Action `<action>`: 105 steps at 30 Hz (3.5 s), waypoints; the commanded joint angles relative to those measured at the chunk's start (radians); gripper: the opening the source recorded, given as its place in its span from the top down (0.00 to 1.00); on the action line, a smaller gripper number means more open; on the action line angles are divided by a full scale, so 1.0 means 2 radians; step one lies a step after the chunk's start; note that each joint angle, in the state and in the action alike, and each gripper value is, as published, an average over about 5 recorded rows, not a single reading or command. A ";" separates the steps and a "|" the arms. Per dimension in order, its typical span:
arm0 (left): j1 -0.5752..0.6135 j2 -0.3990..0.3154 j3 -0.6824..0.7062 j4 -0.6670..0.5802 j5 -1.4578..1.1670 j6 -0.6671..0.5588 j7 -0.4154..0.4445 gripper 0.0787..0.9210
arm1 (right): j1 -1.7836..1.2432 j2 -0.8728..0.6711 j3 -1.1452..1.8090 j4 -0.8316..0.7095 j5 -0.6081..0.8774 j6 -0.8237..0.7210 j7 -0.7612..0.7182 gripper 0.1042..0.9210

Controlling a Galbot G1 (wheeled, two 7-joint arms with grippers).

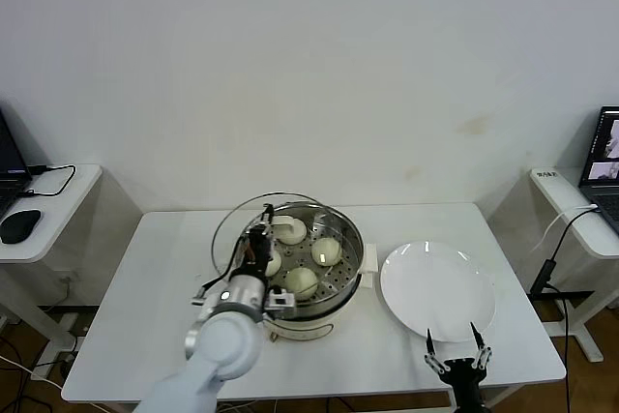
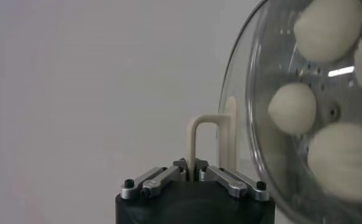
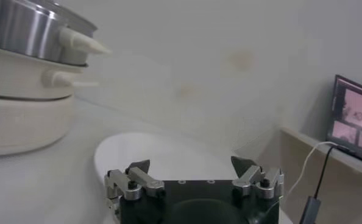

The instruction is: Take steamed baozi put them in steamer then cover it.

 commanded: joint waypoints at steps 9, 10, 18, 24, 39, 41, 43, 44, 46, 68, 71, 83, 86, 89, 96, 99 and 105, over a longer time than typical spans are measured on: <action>-0.022 -0.061 0.042 0.055 0.054 0.011 0.019 0.93 | 0.000 0.001 -0.004 -0.009 -0.011 0.006 0.002 0.12; -0.022 -0.062 0.042 0.056 0.055 0.010 0.018 0.93 | 0.000 0.001 -0.005 -0.009 -0.012 0.006 0.002 0.12; -0.019 -0.064 0.037 0.064 0.059 0.005 0.016 0.93 | 0.000 0.000 -0.007 -0.012 -0.015 0.009 0.002 0.12; -0.017 -0.065 0.034 0.067 0.056 0.002 0.015 0.93 | 0.000 0.000 -0.007 -0.016 -0.017 0.012 0.003 0.12; -0.004 -0.066 0.028 0.050 0.035 0.004 -0.003 0.82 | -0.001 0.000 -0.009 -0.016 -0.019 0.012 0.002 0.12; 0.002 -0.061 0.026 0.038 0.032 0.004 -0.006 0.74 | -0.001 0.000 -0.009 -0.016 -0.019 0.012 0.002 0.12; 0.012 -0.054 0.024 0.022 0.025 0.004 -0.010 0.67 | -0.001 0.000 -0.010 -0.016 -0.020 0.012 0.002 0.12; 0.019 -0.050 0.023 0.013 0.020 0.004 -0.013 0.64 | -0.001 0.000 -0.010 -0.016 -0.020 0.012 0.002 0.12; 0.036 -0.041 0.019 -0.008 0.007 0.003 -0.023 0.57 | -0.002 0.000 -0.010 -0.015 -0.020 0.013 0.002 0.12; 0.347 -0.020 -0.277 -0.092 -0.615 -0.360 -0.300 0.12 | -0.010 -0.006 -0.007 -0.003 0.003 0.020 -0.003 0.12; 0.381 -0.036 -0.298 -0.069 -0.688 -0.394 -0.306 0.12 | -0.012 -0.013 -0.011 0.005 0.013 0.017 -0.010 0.12; 0.452 -0.046 -0.275 -0.045 -0.767 -0.370 -0.286 0.12 | -0.025 -0.046 -0.033 0.012 0.068 0.014 -0.050 0.12; 0.453 -0.049 -0.269 -0.035 -0.758 -0.370 -0.283 0.12 | -0.025 -0.047 -0.040 0.015 0.068 0.015 -0.054 0.12; 0.450 -0.052 -0.263 -0.022 -0.750 -0.373 -0.279 0.12 | -0.025 -0.051 -0.048 0.018 0.072 0.014 -0.057 0.12; 0.433 -0.061 -0.262 0.005 -0.743 -0.401 -0.263 0.12 | -0.032 -0.067 -0.065 0.030 0.098 -0.009 -0.065 0.12; 0.434 -0.064 -0.258 0.004 -0.737 -0.400 -0.262 0.12 | -0.035 -0.072 -0.067 0.039 0.109 -0.023 -0.068 0.12; 0.435 -0.066 -0.255 0.005 -0.728 -0.399 -0.259 0.12 | -0.044 -0.076 -0.072 0.056 0.121 -0.054 -0.088 0.12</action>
